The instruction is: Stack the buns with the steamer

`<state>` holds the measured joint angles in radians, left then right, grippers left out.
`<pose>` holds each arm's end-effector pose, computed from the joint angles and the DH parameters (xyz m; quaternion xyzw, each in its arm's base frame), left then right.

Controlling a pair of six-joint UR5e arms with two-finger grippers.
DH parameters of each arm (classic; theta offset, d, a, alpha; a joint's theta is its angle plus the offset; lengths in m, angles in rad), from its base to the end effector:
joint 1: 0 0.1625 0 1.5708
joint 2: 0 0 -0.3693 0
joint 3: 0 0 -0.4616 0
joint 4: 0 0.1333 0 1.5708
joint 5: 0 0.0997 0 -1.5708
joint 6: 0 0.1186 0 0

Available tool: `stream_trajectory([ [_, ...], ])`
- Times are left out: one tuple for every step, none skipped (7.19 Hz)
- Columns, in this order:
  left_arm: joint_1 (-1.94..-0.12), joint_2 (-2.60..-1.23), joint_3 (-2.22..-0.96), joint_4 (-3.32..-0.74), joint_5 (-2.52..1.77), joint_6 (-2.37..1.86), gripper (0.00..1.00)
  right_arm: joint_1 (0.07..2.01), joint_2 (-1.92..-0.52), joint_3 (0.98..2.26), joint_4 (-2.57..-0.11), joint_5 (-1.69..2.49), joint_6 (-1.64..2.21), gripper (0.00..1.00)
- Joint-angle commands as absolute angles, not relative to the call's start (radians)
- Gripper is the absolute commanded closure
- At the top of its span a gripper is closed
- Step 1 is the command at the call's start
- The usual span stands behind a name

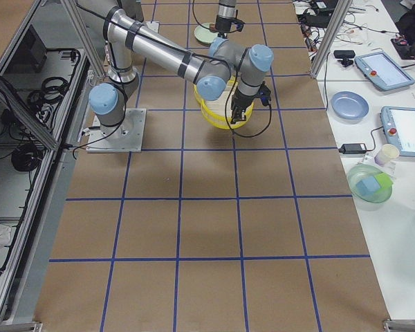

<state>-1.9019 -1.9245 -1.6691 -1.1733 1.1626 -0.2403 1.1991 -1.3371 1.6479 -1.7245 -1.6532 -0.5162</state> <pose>-0.3776 -0.5436 0.1932 -0.0389 -0.9781 -0.0827 0.1869 -0.1046 -0.6085 0.2483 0.0751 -0.9932 -0.0884 0.0034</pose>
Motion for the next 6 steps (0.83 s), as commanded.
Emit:
stream_trajectory([
  [-1.939, -1.957, -1.693, -1.161, 1.158, -0.258, 1.0, 1.2, -1.339, 1.651, -1.726, -1.657, -0.503, 1.0],
  [-1.939, -1.957, -1.712, -1.161, 1.157, -0.256, 1.0, 1.2, -1.339, 1.651, -1.726, -1.657, -0.494, 1.0],
  [-1.939, -1.957, -1.721, -1.158, 1.158, -0.256, 0.63, 1.2, -1.341, 1.651, -1.726, -1.654, -0.468, 1.0],
  [-1.939, -1.953, -1.718, -1.157, 1.163, -0.261, 0.47, 1.2, -1.341, 1.651, -1.726, -1.654, -0.468, 1.0],
  [-1.937, -1.948, -1.714, -1.158, 1.169, -0.259, 0.32, 1.201, -1.341, 1.651, -1.727, -1.652, -0.463, 1.0],
  [-1.934, -1.945, -1.704, -1.16, 1.175, -0.261, 0.16, 1.207, -1.341, 1.651, -1.727, -1.645, -0.444, 1.0],
])
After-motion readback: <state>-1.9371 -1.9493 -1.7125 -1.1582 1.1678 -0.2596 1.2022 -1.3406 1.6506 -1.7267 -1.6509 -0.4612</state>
